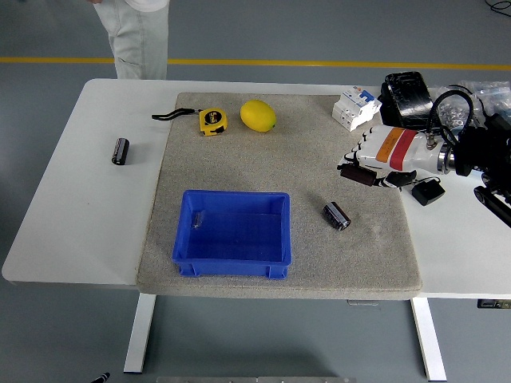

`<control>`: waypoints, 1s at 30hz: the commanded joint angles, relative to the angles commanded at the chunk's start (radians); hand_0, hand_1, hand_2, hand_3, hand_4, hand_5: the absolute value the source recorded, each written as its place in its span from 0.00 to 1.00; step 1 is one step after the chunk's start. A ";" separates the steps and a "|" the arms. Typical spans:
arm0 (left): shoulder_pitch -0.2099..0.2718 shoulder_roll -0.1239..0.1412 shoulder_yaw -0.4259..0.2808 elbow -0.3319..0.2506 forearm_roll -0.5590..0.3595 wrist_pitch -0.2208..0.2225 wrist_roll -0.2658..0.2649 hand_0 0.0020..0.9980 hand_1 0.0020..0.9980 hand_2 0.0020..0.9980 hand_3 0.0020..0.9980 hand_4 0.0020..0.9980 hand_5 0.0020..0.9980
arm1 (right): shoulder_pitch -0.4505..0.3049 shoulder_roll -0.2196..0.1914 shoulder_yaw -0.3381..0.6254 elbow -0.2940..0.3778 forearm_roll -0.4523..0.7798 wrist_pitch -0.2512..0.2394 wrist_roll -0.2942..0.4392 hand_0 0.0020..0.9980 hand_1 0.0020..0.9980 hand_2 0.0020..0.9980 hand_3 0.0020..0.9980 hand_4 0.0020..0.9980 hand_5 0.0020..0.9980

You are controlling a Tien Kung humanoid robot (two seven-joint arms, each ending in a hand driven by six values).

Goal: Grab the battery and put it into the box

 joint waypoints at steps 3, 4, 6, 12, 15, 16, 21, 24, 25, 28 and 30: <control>0.000 -0.001 -0.002 0.000 0.002 0.001 0.001 0.76 0.85 0.86 0.68 0.78 0.63 | 0.001 0.001 0.064 0.041 0.000 0.028 0.000 0.59 0.51 0.53 0.48 0.52 0.00; 0.000 0.000 -0.001 0.000 0.001 0.001 0.001 0.76 0.85 0.86 0.68 0.78 0.63 | 0.005 0.002 0.073 0.053 0.004 0.037 0.000 0.58 0.51 0.53 0.48 0.53 0.00; 0.000 0.001 0.000 -0.001 -0.002 0.001 0.000 0.76 0.85 0.86 0.68 0.78 0.63 | 0.014 0.006 0.082 0.072 0.018 0.058 0.000 0.58 0.51 0.53 0.48 0.53 0.00; 0.000 0.001 0.006 -0.002 -0.010 0.003 0.000 0.76 0.85 0.86 0.68 0.78 0.64 | 0.036 0.030 0.113 0.137 0.053 0.097 0.000 0.58 0.51 0.53 0.48 0.54 0.00; 0.001 0.001 0.007 -0.002 -0.012 0.003 -0.001 0.76 0.85 0.86 0.68 0.78 0.64 | 0.045 0.046 0.113 0.164 0.078 0.108 0.000 0.58 0.51 0.53 0.48 0.54 0.00; 0.001 0.001 0.007 -0.002 -0.012 0.003 -0.001 0.76 0.85 0.86 0.68 0.78 0.64 | 0.047 0.051 0.111 0.169 0.085 0.110 0.000 0.57 0.51 0.53 0.48 0.55 0.00; 0.000 0.004 0.010 -0.003 -0.015 0.003 -0.001 0.76 0.85 0.86 0.68 0.78 0.64 | 0.078 0.088 0.077 0.181 0.118 0.114 0.000 0.57 0.51 0.53 0.48 0.55 0.00; 0.000 0.005 0.009 -0.003 -0.011 0.003 0.000 0.76 0.85 0.86 0.68 0.78 0.64 | 0.098 0.118 0.062 0.188 0.128 0.114 0.000 0.57 0.51 0.53 0.48 0.55 0.00; 0.000 0.006 0.008 -0.004 -0.010 0.003 0.000 0.76 0.85 0.86 0.68 0.78 0.64 | 0.102 0.126 0.059 0.190 0.130 0.114 0.000 0.57 0.51 0.53 0.48 0.55 0.00; 0.001 0.006 0.004 -0.004 -0.002 0.004 0.003 0.75 0.85 0.86 0.68 0.78 0.64 | 0.109 0.151 0.056 0.196 0.135 0.116 0.000 0.57 0.51 0.53 0.49 0.56 0.00; 0.003 0.008 0.006 -0.005 -0.004 0.004 0.003 0.75 0.85 0.86 0.68 0.78 0.64 | 0.109 0.161 0.050 0.203 0.136 0.116 0.000 0.57 0.51 0.53 0.49 0.56 0.00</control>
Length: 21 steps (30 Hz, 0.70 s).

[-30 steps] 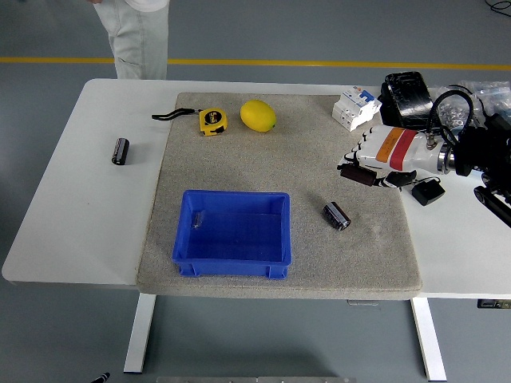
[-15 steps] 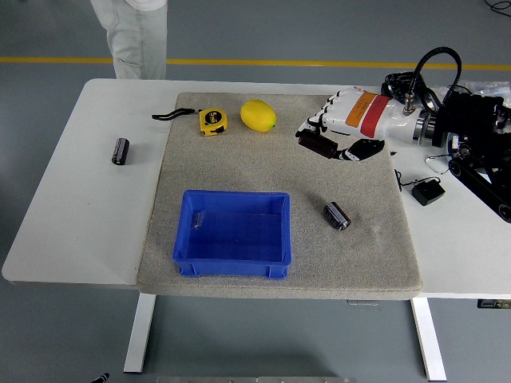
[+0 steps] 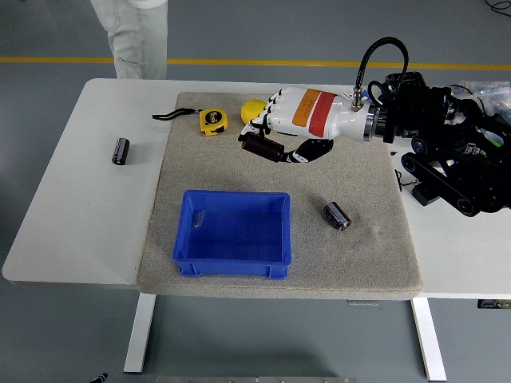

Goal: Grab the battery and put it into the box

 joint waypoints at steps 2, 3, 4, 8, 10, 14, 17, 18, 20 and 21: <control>0.001 0.001 0.000 0.000 -0.001 0.001 0.000 0.75 0.85 0.86 0.68 0.78 0.64 | -0.002 0.004 -0.008 0.008 -0.002 0.001 0.000 0.57 0.51 0.53 0.49 0.56 0.00; 0.003 0.001 -0.001 0.000 0.000 0.001 0.000 0.75 0.85 0.86 0.68 0.78 0.64 | -0.004 0.006 -0.017 0.013 0.001 0.004 0.000 0.57 0.51 0.53 0.49 0.56 0.00; 0.004 0.001 -0.002 0.000 0.001 0.001 0.000 0.75 0.85 0.86 0.68 0.78 0.63 | -0.007 0.006 -0.025 0.018 0.004 0.007 0.000 0.58 0.51 0.54 0.50 0.57 0.00; 0.005 0.002 -0.001 -0.001 -0.001 0.002 0.001 0.75 0.85 0.86 0.68 0.78 0.63 | -0.021 -0.006 -0.075 0.063 0.022 0.026 -0.005 0.58 0.51 0.54 0.50 0.57 0.00; 0.007 0.003 -0.001 -0.001 -0.002 0.002 0.000 0.75 0.85 0.86 0.68 0.78 0.63 | -0.026 -0.012 -0.096 0.085 0.023 0.036 -0.014 0.59 0.52 0.56 0.53 0.62 0.03; 0.009 0.003 -0.011 -0.002 0.014 0.001 0.005 0.75 0.85 0.86 0.68 0.78 0.63 | -0.030 -0.007 -0.126 0.123 0.026 0.048 -0.033 0.59 0.52 0.56 0.53 0.62 0.03; 0.009 0.004 -0.017 -0.003 0.024 0.000 0.009 0.75 0.85 0.86 0.68 0.78 0.63 | -0.026 0.008 -0.133 0.130 0.024 0.048 -0.040 0.60 0.52 0.57 0.54 0.64 0.05; 0.008 0.004 -0.016 -0.003 0.024 0.000 0.009 0.75 0.85 0.86 0.68 0.78 0.63 | -0.025 0.014 -0.135 0.130 0.024 0.048 -0.042 0.60 0.52 0.57 0.54 0.64 0.05; 0.008 0.005 -0.018 -0.004 0.027 0.000 0.010 0.75 0.85 0.86 0.68 0.78 0.63 | -0.023 0.025 -0.137 0.130 0.016 0.051 -0.047 0.60 0.52 0.57 0.54 0.64 0.05; 0.007 0.005 -0.019 -0.004 0.029 0.001 0.010 0.75 0.85 0.86 0.68 0.78 0.63 | -0.022 0.030 -0.138 0.130 0.006 0.053 -0.051 0.60 0.52 0.57 0.54 0.64 0.05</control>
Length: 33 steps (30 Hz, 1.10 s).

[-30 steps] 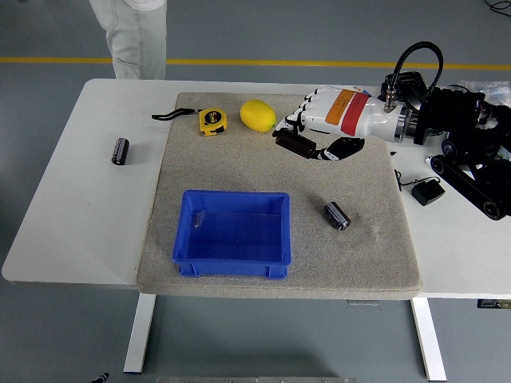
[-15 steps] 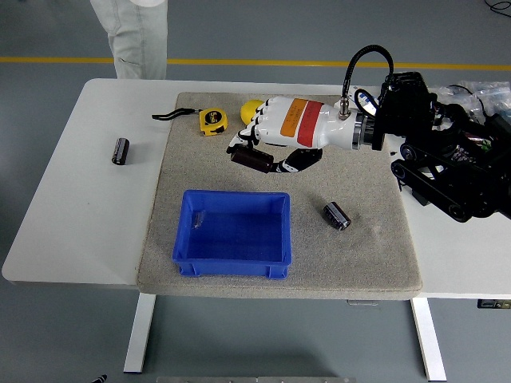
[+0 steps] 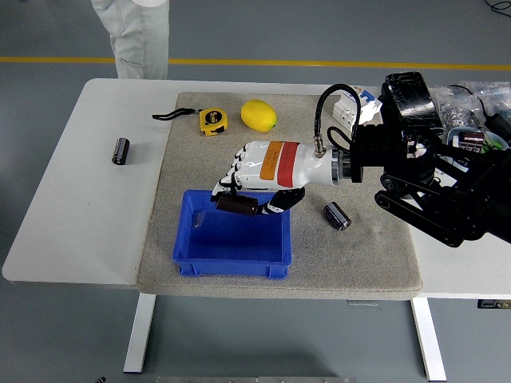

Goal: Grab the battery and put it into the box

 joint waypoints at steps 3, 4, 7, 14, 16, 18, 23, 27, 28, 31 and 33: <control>-0.002 0.001 0.003 -0.001 -0.003 0.000 -0.001 0.75 0.85 0.86 0.68 0.78 0.63 | 0.003 0.009 0.000 0.001 -0.012 0.007 -0.003 0.61 0.57 0.70 0.71 0.78 0.13; -0.003 0.001 0.004 -0.001 -0.005 0.000 -0.002 0.75 0.85 0.86 0.68 0.78 0.63 | 0.004 0.010 0.001 0.001 -0.014 0.008 -0.003 0.61 0.57 0.70 0.71 0.78 0.13; -0.005 0.001 0.006 0.000 -0.008 0.002 -0.004 0.75 0.85 0.86 0.68 0.78 0.63 | 0.007 0.016 0.006 -0.005 -0.033 0.013 0.002 0.66 0.65 0.79 0.90 0.85 0.14; -0.008 0.001 0.015 -0.002 -0.019 0.002 -0.006 0.75 0.85 0.86 0.67 0.78 0.64 | 0.013 0.020 0.012 -0.022 -0.038 0.012 0.014 0.71 0.72 0.86 0.97 0.87 0.14; -0.009 0.001 0.015 -0.002 -0.021 0.002 -0.006 0.75 0.85 0.86 0.67 0.78 0.64 | 0.014 0.021 0.011 -0.024 -0.037 0.010 0.017 0.71 0.72 0.86 0.97 0.87 0.14; -0.009 0.000 0.014 -0.002 -0.019 0.002 -0.005 0.75 0.85 0.86 0.67 0.78 0.64 | 0.015 0.022 0.010 -0.028 -0.036 0.008 0.022 0.71 0.72 0.86 0.97 0.87 0.14; -0.010 0.001 0.013 -0.003 -0.018 0.003 -0.004 0.75 0.85 0.86 0.67 0.78 0.64 | 0.015 0.024 0.015 -0.035 -0.043 0.011 0.021 0.74 0.74 0.88 0.98 0.88 0.14; -0.008 0.000 0.014 -0.002 -0.022 0.004 -0.005 0.75 0.85 0.86 0.68 0.78 0.64 | 0.015 0.014 0.029 -0.041 -0.041 0.012 0.026 0.74 0.73 0.87 0.98 0.88 0.15; -0.008 0.000 0.014 -0.002 -0.024 0.004 -0.005 0.75 0.85 0.86 0.68 0.78 0.64 | 0.015 0.010 0.034 -0.043 -0.041 0.012 0.027 0.74 0.73 0.87 0.98 0.88 0.15; -0.007 0.000 0.017 -0.001 -0.029 0.004 -0.007 0.75 0.85 0.86 0.68 0.78 0.64 | 0.012 -0.012 0.059 -0.051 -0.051 0.016 0.036 0.72 0.72 0.83 0.96 0.88 0.15; -0.005 0.000 0.018 -0.001 -0.032 0.004 -0.008 0.75 0.85 0.86 0.68 0.78 0.64 | 0.010 -0.030 0.074 -0.057 -0.053 0.021 0.035 0.72 0.72 0.83 0.96 0.88 0.15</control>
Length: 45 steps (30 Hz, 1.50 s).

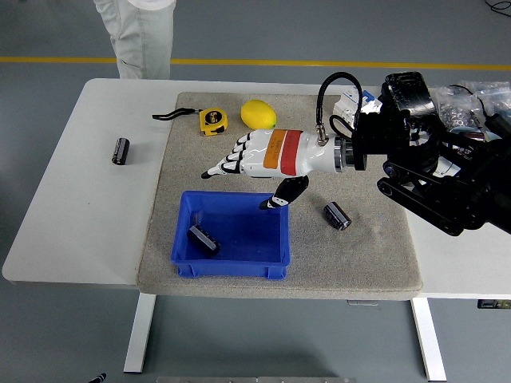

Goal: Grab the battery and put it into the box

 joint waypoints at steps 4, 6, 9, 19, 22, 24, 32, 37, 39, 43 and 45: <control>0.004 -0.001 0.002 0.001 -0.005 0.000 -0.001 0.75 0.85 0.86 0.68 0.78 0.64 | -0.011 -0.049 0.022 -0.005 0.009 0.018 0.003 0.72 0.71 0.81 0.94 0.90 0.15; 0.005 -0.001 0.005 0.002 -0.011 -0.001 -0.003 0.75 0.85 0.86 0.68 0.78 0.64 | -0.024 -0.081 0.027 -0.008 0.018 0.031 0.002 0.72 0.71 0.81 0.94 0.90 0.15; 0.007 -0.003 0.004 0.003 -0.011 -0.001 -0.004 0.75 0.85 0.86 0.68 0.78 0.64 | -0.044 -0.124 0.024 -0.012 0.016 0.044 -0.003 0.72 0.71 0.81 0.94 0.90 0.15; 0.010 -0.006 0.003 0.005 -0.012 -0.002 -0.003 0.74 0.85 0.86 0.68 0.78 0.64 | -0.136 -0.199 -0.004 -0.035 0.000 0.064 -0.018 0.72 0.70 0.80 0.90 0.91 0.15; 0.010 -0.008 -0.002 0.004 -0.004 -0.001 -0.001 0.74 0.85 0.86 0.68 0.78 0.64 | -0.155 -0.204 -0.007 -0.041 -0.005 0.061 -0.017 0.70 0.69 0.79 0.88 0.92 0.15; 0.011 -0.008 -0.004 0.004 -0.001 -0.002 0.000 0.74 0.85 0.86 0.68 0.78 0.64 | -0.162 -0.205 -0.009 -0.046 -0.005 0.062 -0.019 0.70 0.69 0.79 0.88 0.92 0.15; 0.013 -0.008 -0.013 0.004 0.012 -0.001 0.003 0.74 0.85 0.86 0.68 0.78 0.64 | -0.186 -0.191 -0.009 -0.079 -0.009 0.065 -0.018 0.70 0.69 0.79 0.87 0.92 0.16; 0.012 -0.008 -0.019 0.002 0.024 -0.002 0.007 0.74 0.85 0.86 0.68 0.78 0.63 | -0.185 -0.166 -0.003 -0.125 -0.004 0.061 -0.018 0.69 0.69 0.79 0.87 0.93 0.17; 0.012 -0.008 -0.020 0.002 0.027 -0.002 0.008 0.74 0.85 0.86 0.68 0.78 0.63 | -0.184 -0.156 -0.005 -0.143 -0.005 0.057 -0.015 0.69 0.69 0.79 0.87 0.93 0.17; 0.009 -0.008 -0.019 0.002 0.027 -0.003 0.008 0.74 0.85 0.86 0.68 0.78 0.63 | -0.187 -0.143 -0.008 -0.172 -0.007 0.049 -0.013 0.69 0.69 0.77 0.86 0.94 0.17; 0.007 -0.008 -0.017 0.002 0.023 -0.003 0.007 0.74 0.85 0.86 0.68 0.78 0.63 | -0.188 -0.137 -0.008 -0.188 -0.011 0.049 -0.011 0.69 0.69 0.77 0.86 0.94 0.17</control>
